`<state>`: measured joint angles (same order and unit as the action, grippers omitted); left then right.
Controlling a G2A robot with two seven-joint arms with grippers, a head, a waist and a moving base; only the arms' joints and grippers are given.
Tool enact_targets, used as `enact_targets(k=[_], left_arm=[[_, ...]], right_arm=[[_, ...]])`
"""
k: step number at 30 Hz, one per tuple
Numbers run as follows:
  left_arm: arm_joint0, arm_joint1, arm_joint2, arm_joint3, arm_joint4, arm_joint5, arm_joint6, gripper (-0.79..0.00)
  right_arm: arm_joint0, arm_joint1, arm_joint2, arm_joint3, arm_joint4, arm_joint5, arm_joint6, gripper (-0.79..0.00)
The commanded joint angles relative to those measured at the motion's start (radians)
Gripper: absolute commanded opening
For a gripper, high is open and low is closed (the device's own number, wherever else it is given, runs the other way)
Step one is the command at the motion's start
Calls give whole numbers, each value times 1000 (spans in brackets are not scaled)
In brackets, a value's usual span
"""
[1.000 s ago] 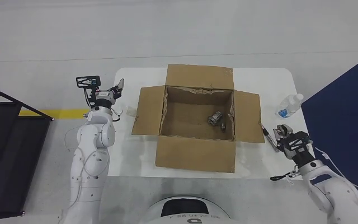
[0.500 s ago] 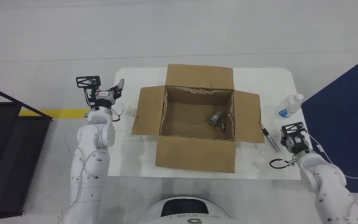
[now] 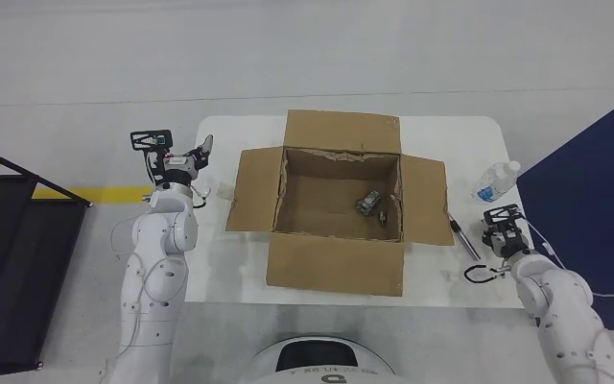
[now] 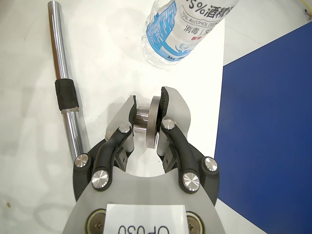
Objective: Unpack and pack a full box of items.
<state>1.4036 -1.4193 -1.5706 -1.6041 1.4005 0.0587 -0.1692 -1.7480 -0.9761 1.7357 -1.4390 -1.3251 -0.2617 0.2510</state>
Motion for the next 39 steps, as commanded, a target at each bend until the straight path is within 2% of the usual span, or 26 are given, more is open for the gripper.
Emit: enact_targets(k=[1,6,9,18,21,28,35,38,39], left_arm=[[0,0,0,0,0,0,0,0],[0,0,0,0,0,0,0,0],[0,0,0,0,0,0,0,0],[0,0,0,0,0,0,0,0],[0,0,0,0,0,0,0,0],[0,0,0,0,0,0,0,0],[0,0,0,0,0,0,0,0],[0,0,0,0,0,0,0,0],[0,0,0,0,0,0,0,0]], right_arm=[[7,-1,-5,8,0,-4,1,-785],[17,-3,-8,17,-5,-13,-3,-785],[13,-4,-4,13,-2,-16,-5,-585],[-6,-9,-9,-19,-12,-16,0,-548],[-26,-10,0,-38,-7,-10,-9,-477],[-86,-12,38,-87,13,-8,-31,-416],[-211,-14,146,-202,74,-45,-126,-397],[-274,-16,210,-269,126,-74,-180,-363],[-295,-18,229,-293,144,-82,-194,-376]])
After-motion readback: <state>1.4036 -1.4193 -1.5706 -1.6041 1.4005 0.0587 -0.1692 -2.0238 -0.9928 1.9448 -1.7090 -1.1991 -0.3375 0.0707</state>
